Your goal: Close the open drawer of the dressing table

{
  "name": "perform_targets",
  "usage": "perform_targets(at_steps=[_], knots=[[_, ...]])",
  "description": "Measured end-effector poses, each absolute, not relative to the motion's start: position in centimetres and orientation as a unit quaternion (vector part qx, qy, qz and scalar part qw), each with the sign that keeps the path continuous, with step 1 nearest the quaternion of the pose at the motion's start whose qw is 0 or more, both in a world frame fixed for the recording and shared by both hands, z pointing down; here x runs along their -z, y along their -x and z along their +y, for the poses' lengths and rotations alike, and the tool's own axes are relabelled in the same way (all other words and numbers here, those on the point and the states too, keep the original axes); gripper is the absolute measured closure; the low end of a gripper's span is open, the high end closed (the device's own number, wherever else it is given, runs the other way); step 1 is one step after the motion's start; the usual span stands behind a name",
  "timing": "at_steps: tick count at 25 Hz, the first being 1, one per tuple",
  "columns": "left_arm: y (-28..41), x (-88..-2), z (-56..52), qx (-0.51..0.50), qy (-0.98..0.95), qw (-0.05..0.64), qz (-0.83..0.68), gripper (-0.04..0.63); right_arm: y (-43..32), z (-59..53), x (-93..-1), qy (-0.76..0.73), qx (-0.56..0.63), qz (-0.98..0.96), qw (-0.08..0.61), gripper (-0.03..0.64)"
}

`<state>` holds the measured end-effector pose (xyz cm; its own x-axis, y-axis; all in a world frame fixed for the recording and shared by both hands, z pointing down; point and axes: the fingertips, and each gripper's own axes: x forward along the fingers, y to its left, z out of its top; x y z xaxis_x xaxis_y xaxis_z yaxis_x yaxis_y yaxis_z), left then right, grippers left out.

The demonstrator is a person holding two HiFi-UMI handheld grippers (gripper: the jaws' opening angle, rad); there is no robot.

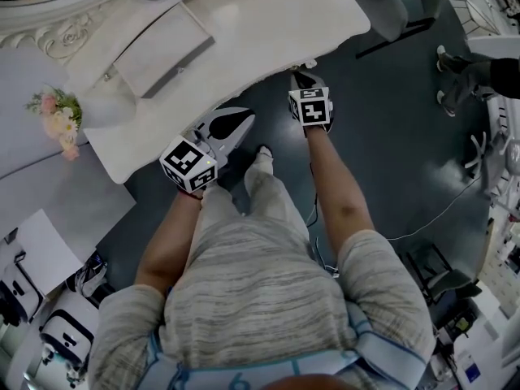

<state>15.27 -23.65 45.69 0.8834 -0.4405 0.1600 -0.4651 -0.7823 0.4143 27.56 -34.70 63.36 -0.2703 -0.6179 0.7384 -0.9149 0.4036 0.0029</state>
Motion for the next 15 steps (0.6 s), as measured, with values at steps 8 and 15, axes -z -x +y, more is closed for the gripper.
perform_targets(at_steps=[8, 15], knots=[[-14.2, -43.6, -22.5, -0.019, -0.950, 0.209, -0.231, 0.580, -26.2, -31.8, -57.6, -0.516, -0.223, -0.783, 0.265, 0.604], [-12.0, -41.0, -21.6, 0.005, -0.951, 0.209, -0.226, 0.578, -24.3, -28.9, -50.9, -0.524, -0.200, -0.802, 0.205, 0.606]])
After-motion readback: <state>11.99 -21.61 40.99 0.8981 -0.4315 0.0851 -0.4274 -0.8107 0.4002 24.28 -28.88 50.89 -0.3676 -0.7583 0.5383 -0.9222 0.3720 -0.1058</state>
